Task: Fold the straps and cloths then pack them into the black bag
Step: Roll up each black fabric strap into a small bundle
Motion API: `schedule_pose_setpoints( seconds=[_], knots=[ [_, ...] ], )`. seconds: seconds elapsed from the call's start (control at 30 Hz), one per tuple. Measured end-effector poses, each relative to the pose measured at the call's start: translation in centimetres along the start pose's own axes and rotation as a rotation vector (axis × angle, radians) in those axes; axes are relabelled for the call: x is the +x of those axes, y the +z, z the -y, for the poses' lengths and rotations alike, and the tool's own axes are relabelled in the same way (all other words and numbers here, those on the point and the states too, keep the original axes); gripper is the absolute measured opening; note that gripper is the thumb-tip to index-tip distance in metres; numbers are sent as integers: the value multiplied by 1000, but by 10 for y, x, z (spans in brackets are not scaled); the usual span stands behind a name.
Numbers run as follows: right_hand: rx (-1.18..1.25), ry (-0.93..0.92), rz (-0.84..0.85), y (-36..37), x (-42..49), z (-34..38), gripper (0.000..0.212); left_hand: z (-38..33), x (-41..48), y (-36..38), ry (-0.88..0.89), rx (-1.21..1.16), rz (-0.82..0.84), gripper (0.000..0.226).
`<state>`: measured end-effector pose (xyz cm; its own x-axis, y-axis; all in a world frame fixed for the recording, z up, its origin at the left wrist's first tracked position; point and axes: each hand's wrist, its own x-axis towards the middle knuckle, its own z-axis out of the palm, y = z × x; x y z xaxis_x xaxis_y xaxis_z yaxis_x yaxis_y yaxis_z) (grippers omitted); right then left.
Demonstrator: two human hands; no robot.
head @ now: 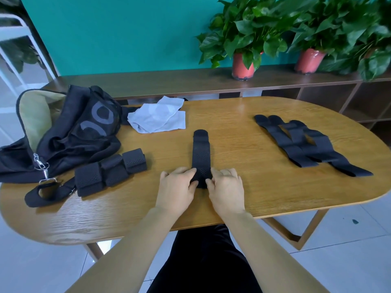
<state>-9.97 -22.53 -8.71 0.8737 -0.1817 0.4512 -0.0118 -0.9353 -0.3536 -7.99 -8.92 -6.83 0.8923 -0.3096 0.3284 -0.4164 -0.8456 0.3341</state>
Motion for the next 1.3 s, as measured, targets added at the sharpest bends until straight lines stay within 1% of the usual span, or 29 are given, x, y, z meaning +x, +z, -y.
schedule_pose_setpoints(
  seconds=[0.1, 0.13, 0.23, 0.37, 0.47, 0.5, 0.57, 0.63, 0.7, 0.8, 0.9, 0.97, 1.0, 1.17, 1.3],
  knots=[
    [7, -6, 0, -1, -1, 0, 37, -2, 0, 0, 5, 47, 45, 36],
    [3, -16, -11, -1, -1, 1, 35, -3, 1, -1, 7, 76, 73, 37],
    [-63, -54, -34, 0, -3, 3, 18, -2, 5, -1, 20, 158, 172, 39],
    [-111, -77, -36, 2, -2, 3, 13, 1, 9, -5, 93, 238, 250, 42],
    [-106, -90, -5, 1, -3, 2, 5, 3, 12, -12, 127, 246, 328, 52],
    [-90, -81, 35, -1, -4, 2, 11, 4, 13, -15, 137, 249, 348, 55],
    [-53, -78, 162, -7, -7, 1, 35, 6, 13, -19, 166, 244, 357, 55],
    [-7, -95, 253, -16, -10, -2, 48, 8, 10, -22, 196, 224, 338, 51],
    [62, -113, 252, -21, -13, -4, 49, 7, 5, -26, 208, 187, 306, 44],
    [137, -101, 175, -21, -14, -6, 39, 7, -1, -29, 173, 108, 247, 41],
    [199, -29, 77, -17, -12, -5, 25, 5, -2, -28, 92, -41, 175, 42],
    [208, 3, 54, -14, -10, -3, 13, 4, -2, -23, 52, -129, 120, 45],
    [216, 17, 55, -13, -8, -2, 10, 4, -1, -19, 39, -154, 95, 45],
    [242, 86, 45, -8, 2, 0, 9, 2, 6, -5, -60, -191, 11, 49],
    [245, 103, 23, -3, 7, 4, 26, 1, 8, 0, -92, -178, -28, 49]
  ],
)
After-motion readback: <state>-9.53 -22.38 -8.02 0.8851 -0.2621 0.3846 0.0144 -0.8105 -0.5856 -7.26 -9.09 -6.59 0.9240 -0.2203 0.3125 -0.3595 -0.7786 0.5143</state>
